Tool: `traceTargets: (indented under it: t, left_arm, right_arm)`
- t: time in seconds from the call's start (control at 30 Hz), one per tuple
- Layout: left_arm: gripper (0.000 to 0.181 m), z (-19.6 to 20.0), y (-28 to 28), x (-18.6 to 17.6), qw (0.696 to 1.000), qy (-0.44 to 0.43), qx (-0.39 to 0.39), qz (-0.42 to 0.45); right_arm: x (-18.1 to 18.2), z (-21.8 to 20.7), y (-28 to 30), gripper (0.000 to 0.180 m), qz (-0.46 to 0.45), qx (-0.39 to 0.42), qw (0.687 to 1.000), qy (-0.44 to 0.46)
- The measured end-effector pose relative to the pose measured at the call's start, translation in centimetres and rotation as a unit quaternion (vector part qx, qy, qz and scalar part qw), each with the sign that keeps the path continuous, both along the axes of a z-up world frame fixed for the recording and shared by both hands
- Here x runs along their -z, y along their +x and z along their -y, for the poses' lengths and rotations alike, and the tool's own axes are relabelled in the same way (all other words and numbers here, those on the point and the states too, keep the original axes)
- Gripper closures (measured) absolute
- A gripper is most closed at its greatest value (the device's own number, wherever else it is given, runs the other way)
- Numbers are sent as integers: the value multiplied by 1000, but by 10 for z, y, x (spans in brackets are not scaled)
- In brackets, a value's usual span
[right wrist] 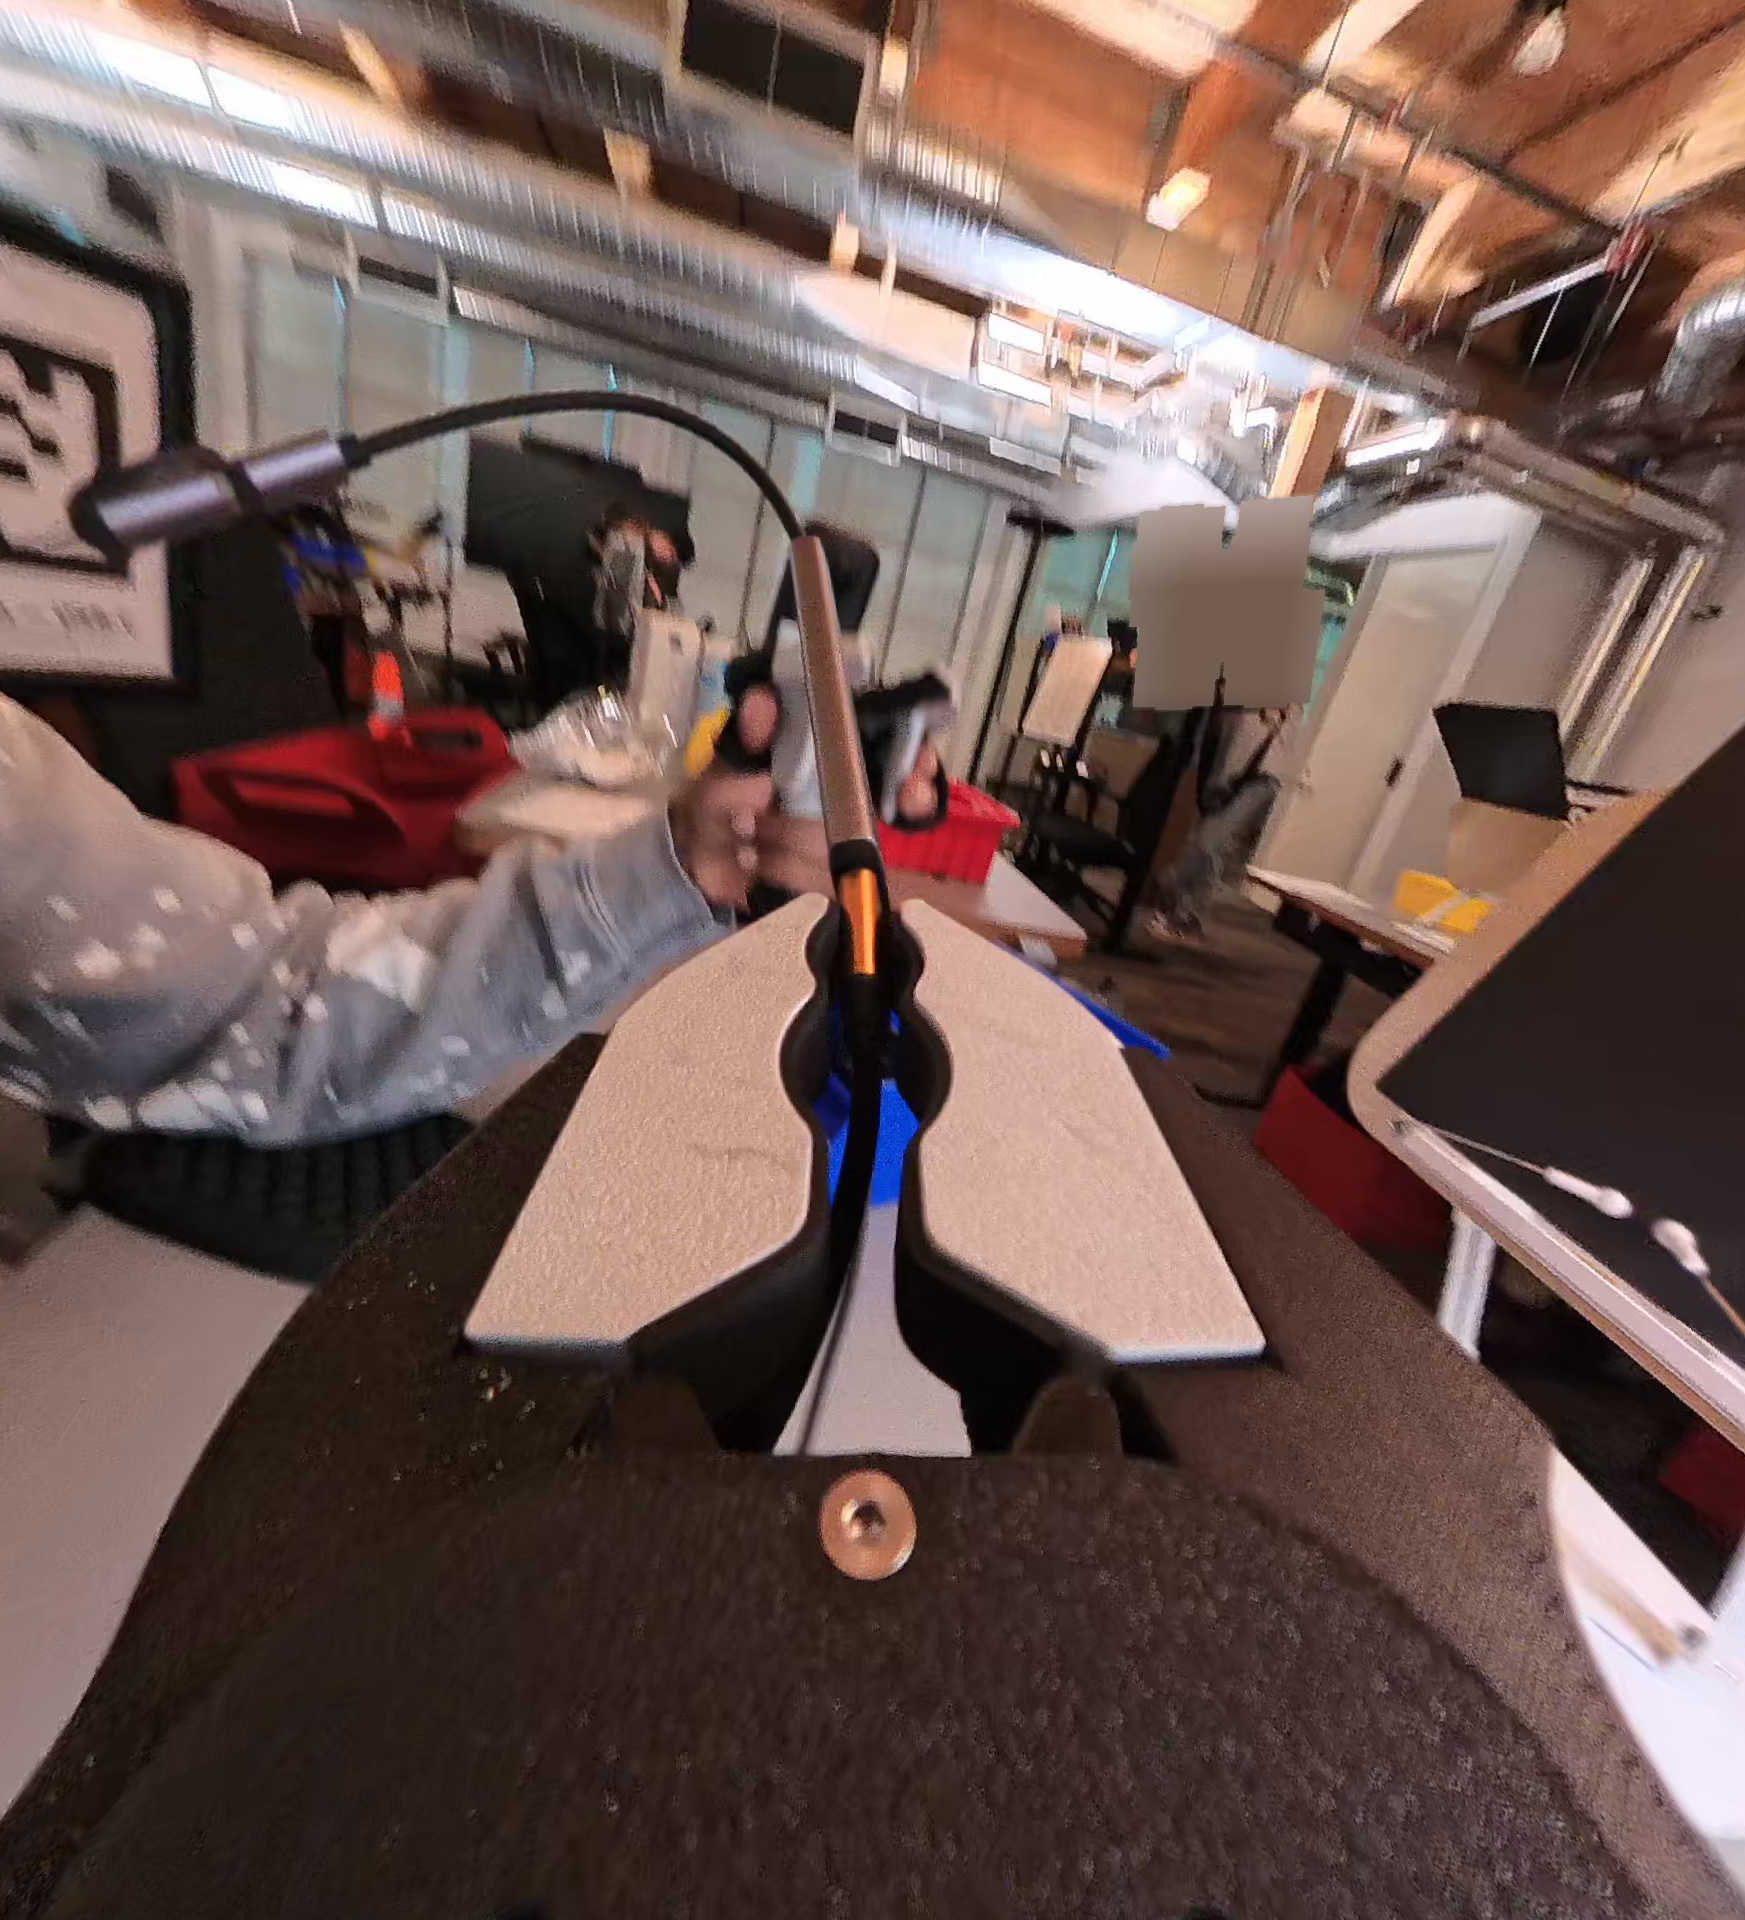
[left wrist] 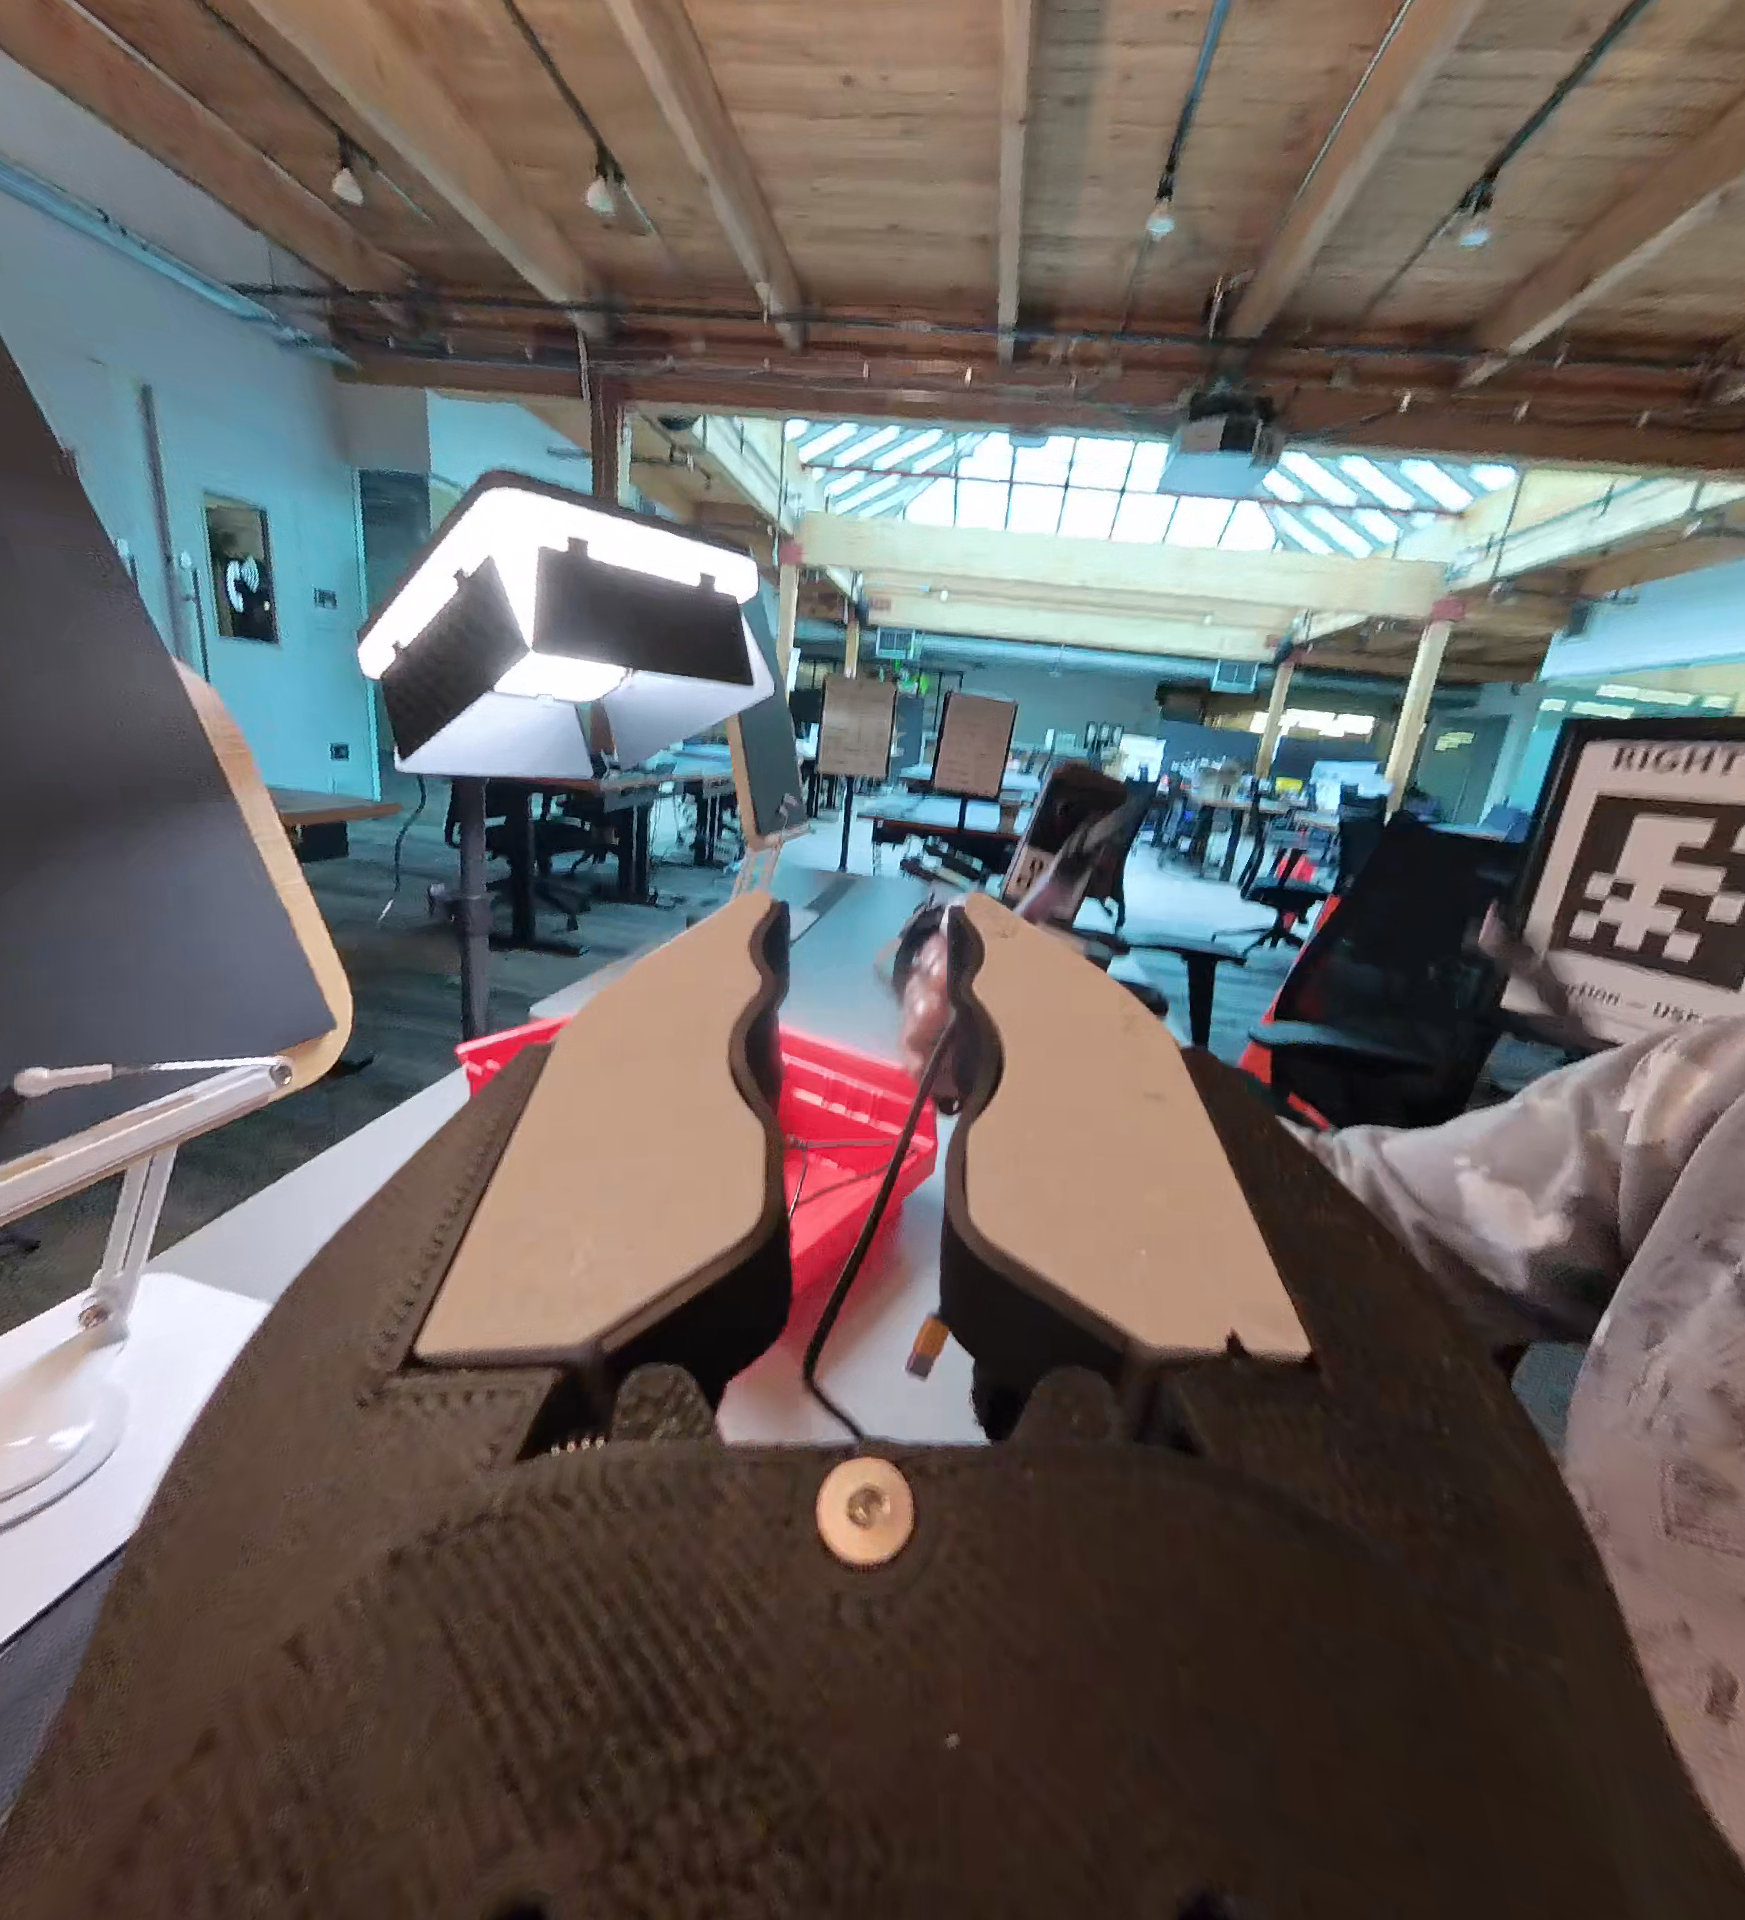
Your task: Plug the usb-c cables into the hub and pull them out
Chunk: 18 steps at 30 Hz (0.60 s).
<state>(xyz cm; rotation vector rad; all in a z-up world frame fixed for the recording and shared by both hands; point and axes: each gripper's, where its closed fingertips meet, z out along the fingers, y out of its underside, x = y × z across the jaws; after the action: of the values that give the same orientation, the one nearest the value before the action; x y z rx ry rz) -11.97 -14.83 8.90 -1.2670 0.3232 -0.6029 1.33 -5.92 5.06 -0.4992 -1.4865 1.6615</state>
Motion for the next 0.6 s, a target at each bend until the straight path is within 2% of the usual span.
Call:
traceTargets:
  t: [0.13, 0.37, 0.47, 0.6]
  left_arm:
    - [147, -16, 39, 19, 996, -23, 15, -87]
    - [142, -24, 107, 18, 989, -4, 44, -145]
    - [154, -29, 113, 21, 987, -14, 31, -155]
    - [171, -32, 116, 27, 985, -21, 34, -165]
  right_arm:
    - [-16, 5, 7, 173, -16, -41, 997, -64]
    - [0, 43, -9, 173, 28, -114, 988, -104]
    - [9, 55, -17, 173, 40, -119, 987, -100]
    - [20, 61, -27, 173, 49, -85, 993, -60]
